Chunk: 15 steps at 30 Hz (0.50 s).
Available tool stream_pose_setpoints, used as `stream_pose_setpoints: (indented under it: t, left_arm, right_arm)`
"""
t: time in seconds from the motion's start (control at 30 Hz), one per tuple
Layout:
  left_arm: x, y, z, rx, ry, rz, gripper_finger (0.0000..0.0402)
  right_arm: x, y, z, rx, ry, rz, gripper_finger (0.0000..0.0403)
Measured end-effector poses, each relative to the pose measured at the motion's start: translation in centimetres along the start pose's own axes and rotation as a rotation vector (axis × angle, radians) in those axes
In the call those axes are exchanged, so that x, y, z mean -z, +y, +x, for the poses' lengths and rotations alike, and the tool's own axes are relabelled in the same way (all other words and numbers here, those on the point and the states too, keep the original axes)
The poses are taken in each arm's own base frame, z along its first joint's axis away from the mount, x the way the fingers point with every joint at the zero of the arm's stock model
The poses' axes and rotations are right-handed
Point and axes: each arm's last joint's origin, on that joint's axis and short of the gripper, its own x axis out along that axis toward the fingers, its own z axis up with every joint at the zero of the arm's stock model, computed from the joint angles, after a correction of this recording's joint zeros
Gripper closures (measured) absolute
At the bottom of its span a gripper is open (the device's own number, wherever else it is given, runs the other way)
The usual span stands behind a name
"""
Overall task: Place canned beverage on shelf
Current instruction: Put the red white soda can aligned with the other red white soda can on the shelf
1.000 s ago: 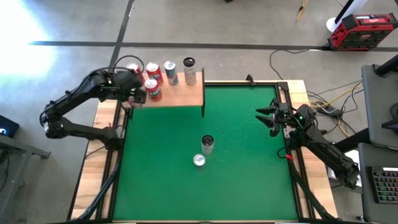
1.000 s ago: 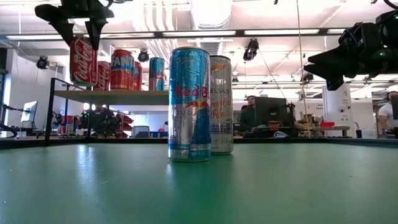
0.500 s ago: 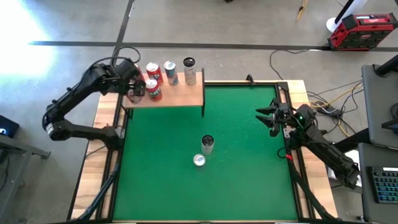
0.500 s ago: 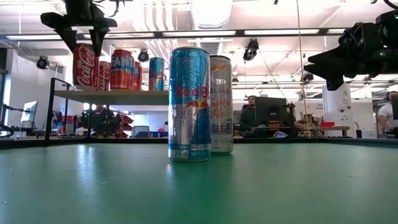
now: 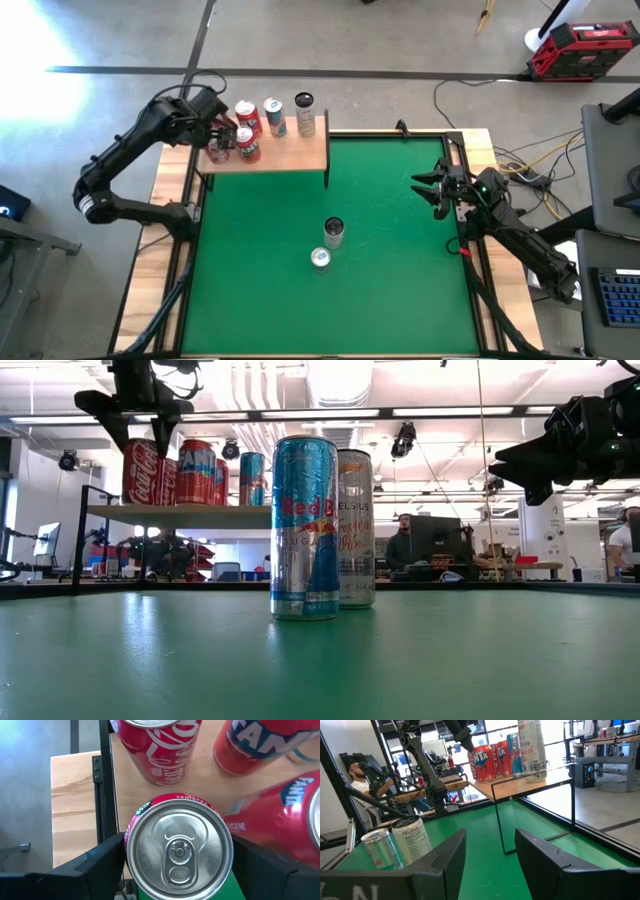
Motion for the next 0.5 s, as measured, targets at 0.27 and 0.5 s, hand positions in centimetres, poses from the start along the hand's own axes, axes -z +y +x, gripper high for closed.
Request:
stream_pose_setpoints:
  t: [0.27, 0.5]
  left_arm:
    - [-0.33, 0.14, 0.27, -0.003, 0.003, -0.024, 0.0097]
    - [-0.37, 0.14, 0.32, 0.0, 0.002, -0.031, 0.0097]
  right_arm:
    - [0.0, 0.0, 0.0, 0.0, 0.0, 0.0, 0.0241]
    - [-0.01, 0.0, 0.0, 0.0, 0.0, 0.0, 0.0241]
